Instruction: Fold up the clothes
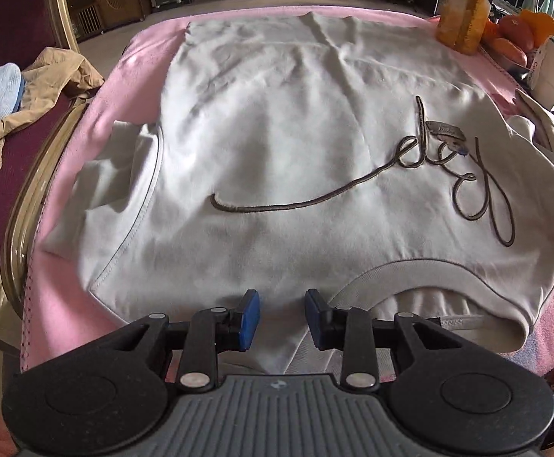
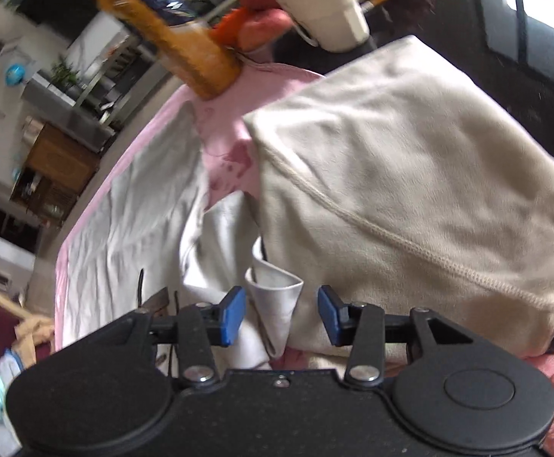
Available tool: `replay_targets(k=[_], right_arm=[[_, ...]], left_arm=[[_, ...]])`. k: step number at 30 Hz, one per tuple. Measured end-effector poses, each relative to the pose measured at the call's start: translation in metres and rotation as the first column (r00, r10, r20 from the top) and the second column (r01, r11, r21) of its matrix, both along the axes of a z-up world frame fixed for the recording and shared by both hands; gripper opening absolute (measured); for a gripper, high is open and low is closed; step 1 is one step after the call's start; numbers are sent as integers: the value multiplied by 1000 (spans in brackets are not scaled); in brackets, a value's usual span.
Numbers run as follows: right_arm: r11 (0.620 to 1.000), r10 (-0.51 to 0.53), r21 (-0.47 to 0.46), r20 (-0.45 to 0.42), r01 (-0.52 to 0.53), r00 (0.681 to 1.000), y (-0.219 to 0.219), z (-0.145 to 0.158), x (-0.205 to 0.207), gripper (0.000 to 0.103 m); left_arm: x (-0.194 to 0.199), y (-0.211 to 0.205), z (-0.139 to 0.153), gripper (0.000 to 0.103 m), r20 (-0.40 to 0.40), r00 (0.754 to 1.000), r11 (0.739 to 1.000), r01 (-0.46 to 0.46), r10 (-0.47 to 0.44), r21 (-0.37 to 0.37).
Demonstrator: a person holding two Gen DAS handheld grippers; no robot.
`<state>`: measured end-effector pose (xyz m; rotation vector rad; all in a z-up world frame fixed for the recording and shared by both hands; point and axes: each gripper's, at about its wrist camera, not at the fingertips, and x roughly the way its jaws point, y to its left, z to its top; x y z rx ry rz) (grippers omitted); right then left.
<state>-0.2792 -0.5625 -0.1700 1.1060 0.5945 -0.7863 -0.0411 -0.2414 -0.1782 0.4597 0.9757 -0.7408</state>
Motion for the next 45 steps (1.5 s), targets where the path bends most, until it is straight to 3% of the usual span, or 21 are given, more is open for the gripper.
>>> replay_targets(k=[1,3,6,9,12,15,22,23,25,26,27,30,32,34,36,42,43,44,45], right_arm=[[1000,-7,3,10,7,1000,-1,-2,1,37],[1000,13,-21,9,-13,1000,1,-2,7,20],[995,44,-91,-29,-46,999,8,3,16,4],[971,64,-227,-49,-73,997,24,23,19,3],[891,70,-444,-77,-97,995,50,59,18,2],[843,1,-533,-137,-74,991,56,73,11,2],[944,-120,-330,-248,33,961,9,27,2,6],[948,-120,-316,-220,46,968,10,28,-2,11],[957,-92,-284,-138,50,986,14,33,-11,42],[961,-78,-271,-94,50,993,17,35,-16,62],[963,-75,-265,-61,56,995,20,37,-21,67],[975,-103,-197,2,101,995,16,33,-32,67],[983,-143,-111,53,148,988,6,25,-40,65],[985,-163,-51,72,167,984,-2,19,-41,55],[985,-165,-43,53,167,985,-8,17,-37,35],[986,-164,-27,3,164,986,-29,6,-28,34],[986,-163,-26,-1,163,987,-32,4,-28,29],[988,-149,-34,-3,149,989,-33,4,-25,8],[992,-120,-44,-2,120,993,-33,6,-22,2]], left_arm=[[1,1,0,33,-4,1000,1000,-3,3,-5],[3,3,-1,34,-5,1000,1000,-4,4,-11],[2,4,-2,34,10,1000,1000,8,-7,-10],[1,5,-2,34,20,1000,1000,11,-11,-6],[0,6,-2,34,31,999,1000,16,-15,-2],[-3,5,-3,34,47,999,1000,26,-26,6],[-4,5,-3,34,68,997,999,39,-40,13],[-4,6,-2,34,66,997,999,38,-38,11],[-3,8,1,34,56,998,1000,31,-31,-1],[-4,9,4,33,53,998,999,37,-36,-17],[-5,10,6,33,50,998,998,43,-42,-33],[-17,5,17,32,1,994,987,106,-107,-120],[-29,-9,21,32,-48,983,972,167,-177,-167],[-48,-34,24,32,-47,965,954,247,-258,-169],[-63,-62,21,29,-55,949,940,299,-311,-166],[-101,-113,-4,22,-99,894,896,423,-437,-139],[-105,-114,-7,22,-91,884,886,447,-459,-127],[-109,-115,-11,21,-83,874,876,470,-479,-114],[-110,-115,-10,21,-78,869,871,481,-489,-104]])
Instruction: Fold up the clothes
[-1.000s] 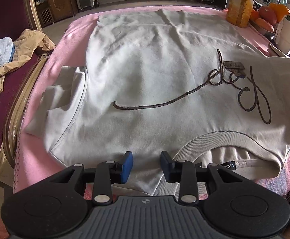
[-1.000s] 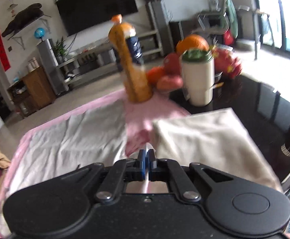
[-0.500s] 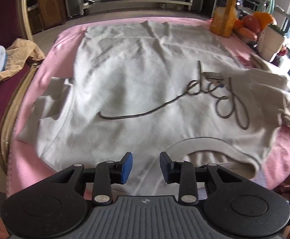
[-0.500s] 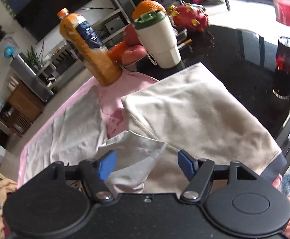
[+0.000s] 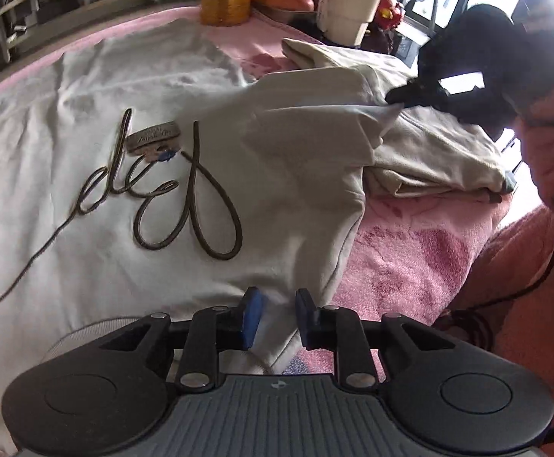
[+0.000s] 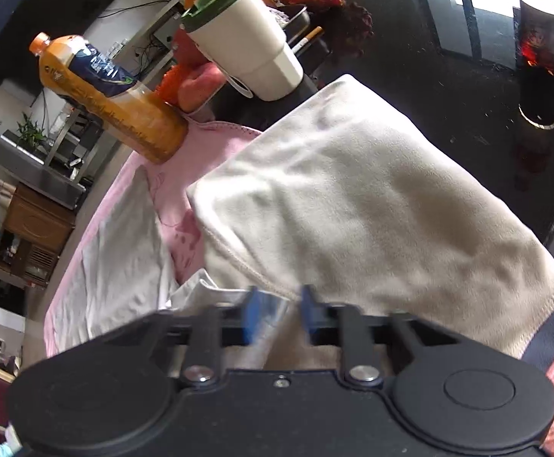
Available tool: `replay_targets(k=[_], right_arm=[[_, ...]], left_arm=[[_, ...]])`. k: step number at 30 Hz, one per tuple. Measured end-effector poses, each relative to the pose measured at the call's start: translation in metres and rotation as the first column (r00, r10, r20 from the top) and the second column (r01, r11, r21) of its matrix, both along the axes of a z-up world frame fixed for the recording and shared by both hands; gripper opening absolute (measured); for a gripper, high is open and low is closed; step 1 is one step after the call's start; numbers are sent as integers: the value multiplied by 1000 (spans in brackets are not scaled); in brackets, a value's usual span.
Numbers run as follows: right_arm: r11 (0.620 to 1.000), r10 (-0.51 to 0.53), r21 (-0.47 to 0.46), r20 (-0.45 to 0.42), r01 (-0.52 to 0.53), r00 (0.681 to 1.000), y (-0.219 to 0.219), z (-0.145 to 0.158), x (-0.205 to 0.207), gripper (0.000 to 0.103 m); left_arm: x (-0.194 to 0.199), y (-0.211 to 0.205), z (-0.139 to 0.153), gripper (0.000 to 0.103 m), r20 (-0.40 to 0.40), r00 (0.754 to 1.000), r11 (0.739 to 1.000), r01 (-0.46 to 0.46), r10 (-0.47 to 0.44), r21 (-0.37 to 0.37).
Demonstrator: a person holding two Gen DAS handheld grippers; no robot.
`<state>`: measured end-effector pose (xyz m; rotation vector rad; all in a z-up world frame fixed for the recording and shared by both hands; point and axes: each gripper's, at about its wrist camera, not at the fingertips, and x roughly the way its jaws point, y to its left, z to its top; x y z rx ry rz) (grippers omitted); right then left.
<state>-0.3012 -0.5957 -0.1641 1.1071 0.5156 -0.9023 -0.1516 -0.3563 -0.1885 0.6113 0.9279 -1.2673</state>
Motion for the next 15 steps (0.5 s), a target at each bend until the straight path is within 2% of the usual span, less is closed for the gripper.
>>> replay_targets(k=[1,3,4,6,7,8,9,10,13,15], right_arm=[[999,34,-20,0,-34,999,2,4,4,2],[982,99,-160,-47,-105,994,17,30,15,2],[960,122,-242,-84,-139,989,26,45,20,2],[894,158,-395,-163,-211,974,43,76,30,2],[863,161,-445,-206,-239,965,49,86,34,2],[851,149,-460,-251,-253,956,49,88,35,2],[845,135,-464,-292,-264,947,47,87,36,2],[858,127,-438,-324,-267,938,40,78,37,2],[920,139,-288,-395,-267,908,16,39,38,2],[951,151,-198,-374,-238,915,7,29,34,5]], left_arm=[[-1,0,0,21,9,1000,1000,11,-11,6],[2,1,1,20,-1,1000,1000,13,-13,6],[3,2,1,20,-6,1000,1000,14,-14,7],[3,1,1,20,-3,1000,1000,24,-24,4],[3,1,0,20,0,1000,1000,28,-28,4],[2,1,0,20,3,999,999,32,-32,4],[2,1,1,20,7,999,999,36,-36,4],[1,2,1,20,10,999,999,39,-39,4],[-1,2,0,20,23,999,999,46,-46,0],[1,1,1,20,20,999,999,40,-40,1]])
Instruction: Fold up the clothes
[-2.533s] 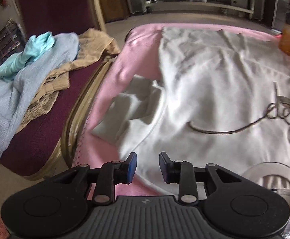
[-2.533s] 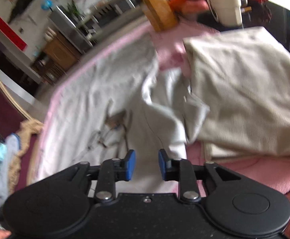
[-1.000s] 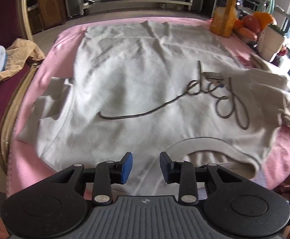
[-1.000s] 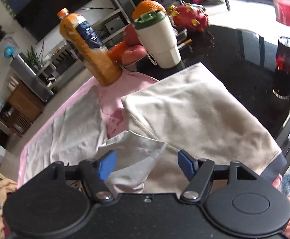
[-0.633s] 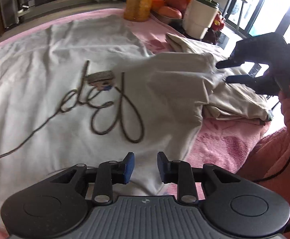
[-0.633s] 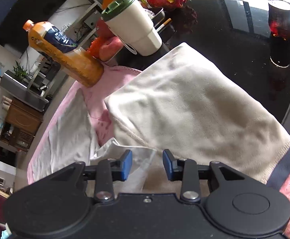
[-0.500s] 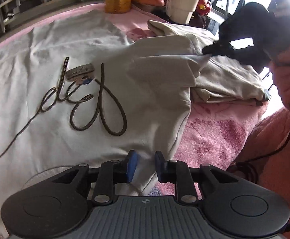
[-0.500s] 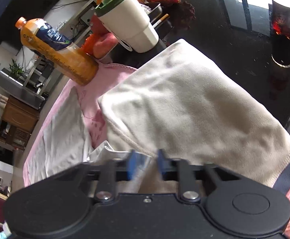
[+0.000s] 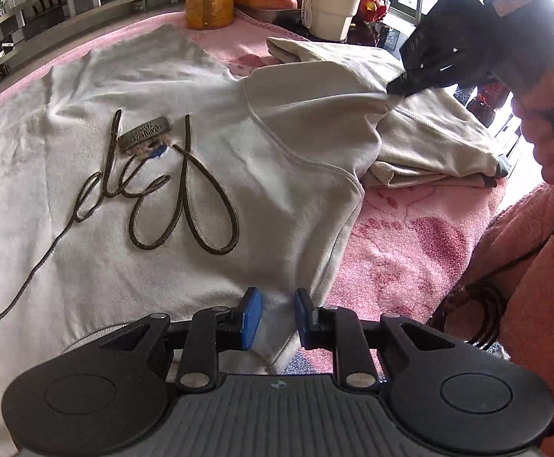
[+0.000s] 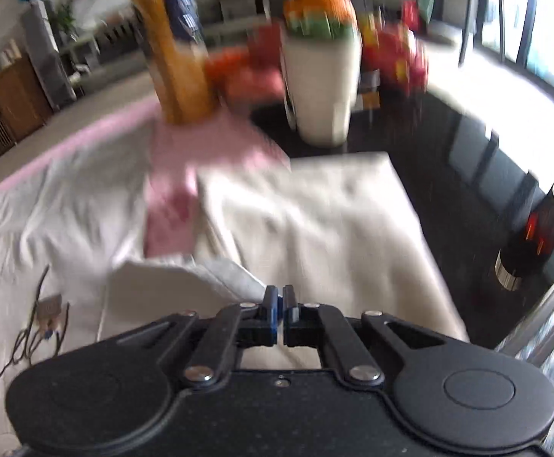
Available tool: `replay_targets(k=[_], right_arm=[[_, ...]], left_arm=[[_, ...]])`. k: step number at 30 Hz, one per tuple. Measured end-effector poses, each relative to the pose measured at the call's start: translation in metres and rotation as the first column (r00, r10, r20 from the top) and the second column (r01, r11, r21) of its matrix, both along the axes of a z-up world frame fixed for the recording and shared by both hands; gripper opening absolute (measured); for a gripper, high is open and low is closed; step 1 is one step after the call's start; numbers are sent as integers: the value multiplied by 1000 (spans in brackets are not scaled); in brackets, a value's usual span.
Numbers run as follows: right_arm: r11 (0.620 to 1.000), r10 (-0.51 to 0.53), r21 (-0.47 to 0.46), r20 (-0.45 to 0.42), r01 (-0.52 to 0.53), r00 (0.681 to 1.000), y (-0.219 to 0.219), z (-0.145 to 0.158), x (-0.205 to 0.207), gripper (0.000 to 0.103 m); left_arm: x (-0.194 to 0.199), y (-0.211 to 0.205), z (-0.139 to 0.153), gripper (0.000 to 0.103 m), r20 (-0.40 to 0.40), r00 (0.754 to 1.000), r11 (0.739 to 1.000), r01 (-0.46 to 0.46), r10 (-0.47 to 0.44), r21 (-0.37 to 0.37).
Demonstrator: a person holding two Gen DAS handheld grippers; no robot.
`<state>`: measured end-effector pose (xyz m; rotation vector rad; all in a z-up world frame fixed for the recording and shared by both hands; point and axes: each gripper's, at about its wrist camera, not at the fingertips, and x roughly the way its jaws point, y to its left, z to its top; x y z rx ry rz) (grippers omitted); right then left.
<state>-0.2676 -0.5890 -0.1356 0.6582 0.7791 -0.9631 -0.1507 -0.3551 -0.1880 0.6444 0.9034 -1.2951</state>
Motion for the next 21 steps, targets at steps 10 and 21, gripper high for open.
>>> replay_targets(k=[10,21], right_arm=[[988,146,-83,294,-127,945,10,114,0,34],[973,232,-82,337,-217,912,-16,107,32,35]], left_arm=[[56,30,77,20,-65,970,959,-243,236,-144],[76,23,51,20,-63,943,941,-330,326,-71]])
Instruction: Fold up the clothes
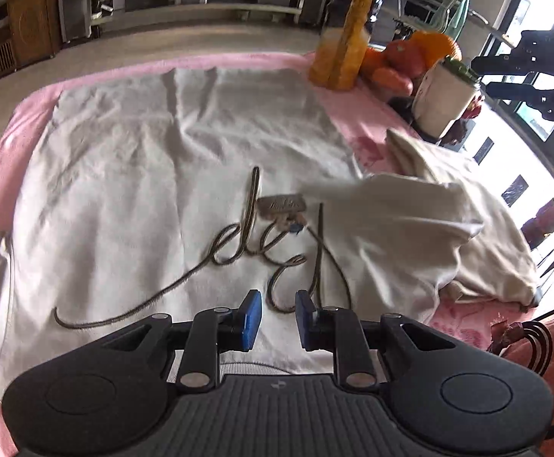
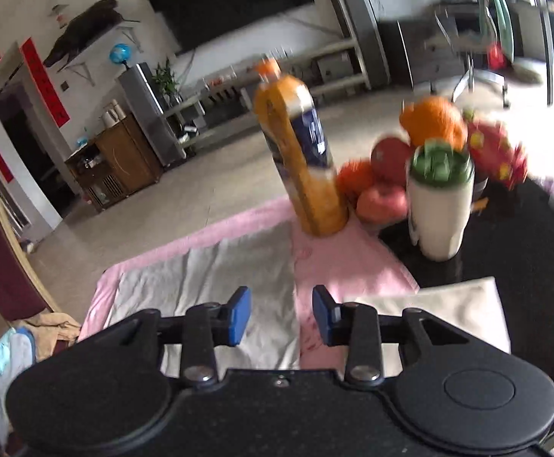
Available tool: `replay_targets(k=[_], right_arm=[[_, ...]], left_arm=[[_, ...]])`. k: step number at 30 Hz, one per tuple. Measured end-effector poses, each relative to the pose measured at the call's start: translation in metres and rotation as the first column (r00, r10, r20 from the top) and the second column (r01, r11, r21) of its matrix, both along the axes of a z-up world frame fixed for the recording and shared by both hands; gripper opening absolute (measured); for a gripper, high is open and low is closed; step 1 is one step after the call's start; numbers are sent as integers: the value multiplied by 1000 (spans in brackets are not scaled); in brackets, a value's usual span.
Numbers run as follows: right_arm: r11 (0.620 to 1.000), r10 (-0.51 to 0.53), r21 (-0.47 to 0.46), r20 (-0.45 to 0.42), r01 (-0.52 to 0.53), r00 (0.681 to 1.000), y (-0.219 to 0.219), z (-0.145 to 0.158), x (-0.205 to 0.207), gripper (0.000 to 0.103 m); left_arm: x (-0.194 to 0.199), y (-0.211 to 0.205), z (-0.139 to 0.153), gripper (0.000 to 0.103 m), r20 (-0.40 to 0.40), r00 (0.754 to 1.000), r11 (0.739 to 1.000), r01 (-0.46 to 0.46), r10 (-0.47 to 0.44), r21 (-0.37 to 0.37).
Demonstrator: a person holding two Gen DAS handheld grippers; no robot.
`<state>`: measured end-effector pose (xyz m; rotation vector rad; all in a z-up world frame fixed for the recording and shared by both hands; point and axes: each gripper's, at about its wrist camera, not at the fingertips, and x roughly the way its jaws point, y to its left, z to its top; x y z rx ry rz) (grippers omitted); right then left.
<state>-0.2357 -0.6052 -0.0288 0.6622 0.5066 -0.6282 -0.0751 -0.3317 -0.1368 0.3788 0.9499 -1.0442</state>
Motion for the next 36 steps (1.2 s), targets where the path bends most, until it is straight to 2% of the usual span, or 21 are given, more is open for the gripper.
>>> replay_targets(k=[2,4,5,8,10,12,14,17,21,24,25,26,27,28,30,32,34,35,36], right_arm=[[999,3,36,-16,-2,1000,-8,-24,7,35],[999,12,50,-83,-8,997,-11,-46,15,27],[998,20,63,-117,-13,993,-12,-58,19,18],[991,60,129,-217,-33,974,-16,-93,25,16],[990,65,140,-250,-30,966,-17,-107,26,17],[993,69,116,-274,-38,959,-20,-109,31,22],[995,80,84,-294,-57,952,-23,-110,38,35],[992,122,72,-354,-104,927,-20,-118,51,35],[980,163,-23,-464,-196,870,7,-121,68,35],[970,174,-62,-506,-237,845,21,-121,73,33],[968,175,-65,-511,-241,842,23,-121,73,32],[968,171,-73,-510,-240,843,24,-121,72,26],[968,166,-80,-508,-239,845,24,-120,72,10],[967,162,-88,-507,-238,846,25,-119,72,4],[969,129,-126,-470,-211,873,26,-111,65,4],[964,64,-208,-429,-168,901,28,-99,56,3],[948,8,-283,-429,-143,903,25,-94,53,3],[945,-7,-298,-434,-136,901,22,-95,52,3],[952,-2,-273,-450,-136,893,17,-102,54,3]], left_arm=[[2,-4,-18,19,-12,1000,999,-16,16,41],[2,-9,-31,19,-30,1000,996,-5,8,88],[1,-11,-40,19,-39,999,993,10,-6,116],[-8,-15,-46,21,7,999,990,48,-50,130],[-9,-16,-47,21,16,998,989,60,-63,135],[-8,-15,-48,21,11,998,990,61,-63,129],[-8,-14,-48,22,9,998,990,60,-62,127],[-10,-15,-47,22,19,998,990,63,-66,128],[-12,-14,-47,23,30,997,990,64,-68,127],[-14,-14,-48,27,43,996,990,66,-72,126],[-15,-15,-48,27,48,996,990,67,-74,127],[-16,-15,-48,27,54,996,989,69,-77,129],[-16,-14,-48,27,57,995,989,70,-78,129],[-16,-14,-48,27,59,995,989,70,-78,129],[-16,-14,-48,27,61,995,989,70,-79,129],[-17,-14,-48,27,66,995,989,69,-78,130],[-19,-14,-49,27,73,994,989,68,-78,133],[-20,-14,-49,27,79,994,989,68,-80,135],[-21,-14,-49,27,86,993,988,69,-81,136]])
